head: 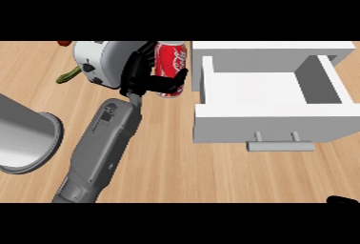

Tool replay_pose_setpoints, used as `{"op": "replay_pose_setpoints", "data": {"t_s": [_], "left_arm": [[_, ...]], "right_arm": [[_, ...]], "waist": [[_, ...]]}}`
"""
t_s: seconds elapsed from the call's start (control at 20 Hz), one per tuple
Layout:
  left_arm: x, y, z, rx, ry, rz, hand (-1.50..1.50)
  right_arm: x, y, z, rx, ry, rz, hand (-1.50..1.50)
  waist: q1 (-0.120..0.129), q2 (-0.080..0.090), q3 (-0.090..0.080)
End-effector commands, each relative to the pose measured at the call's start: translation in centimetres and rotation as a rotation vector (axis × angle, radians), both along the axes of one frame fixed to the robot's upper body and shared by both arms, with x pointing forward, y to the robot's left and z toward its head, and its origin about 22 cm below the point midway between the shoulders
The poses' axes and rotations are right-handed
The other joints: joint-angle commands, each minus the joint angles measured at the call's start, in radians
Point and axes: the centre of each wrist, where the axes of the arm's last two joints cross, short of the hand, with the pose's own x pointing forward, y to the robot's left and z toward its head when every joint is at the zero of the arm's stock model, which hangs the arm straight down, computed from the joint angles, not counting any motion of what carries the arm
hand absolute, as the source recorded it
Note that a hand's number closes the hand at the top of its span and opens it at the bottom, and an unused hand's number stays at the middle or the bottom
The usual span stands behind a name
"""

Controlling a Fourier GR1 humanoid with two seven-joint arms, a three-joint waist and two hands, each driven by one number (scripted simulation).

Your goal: Pick up the can, place it into the drawer and close the drawer

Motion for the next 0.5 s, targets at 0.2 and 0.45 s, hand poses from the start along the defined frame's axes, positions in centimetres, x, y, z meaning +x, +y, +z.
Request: {"op": "replay_pose_setpoints", "data": {"t_s": [0.2, 0.45], "left_arm": [[0.2, -4.5, 8.4, 0.02, -0.021, -0.016, 1.5], [1.5, -7.6, 11.5, 0.07, -0.029, -0.02, 1.5]], "right_arm": [[1.4, 0.1, 0.6, 0.014, 0.005, -0.023, -1.5], [0.5, -0.9, 0.9, -0.005, -0.013, 0.002, -1.5]], "waist": [[-0.002, 0.003, 0.0], [-0.023, 0.006, 0.0]]}}
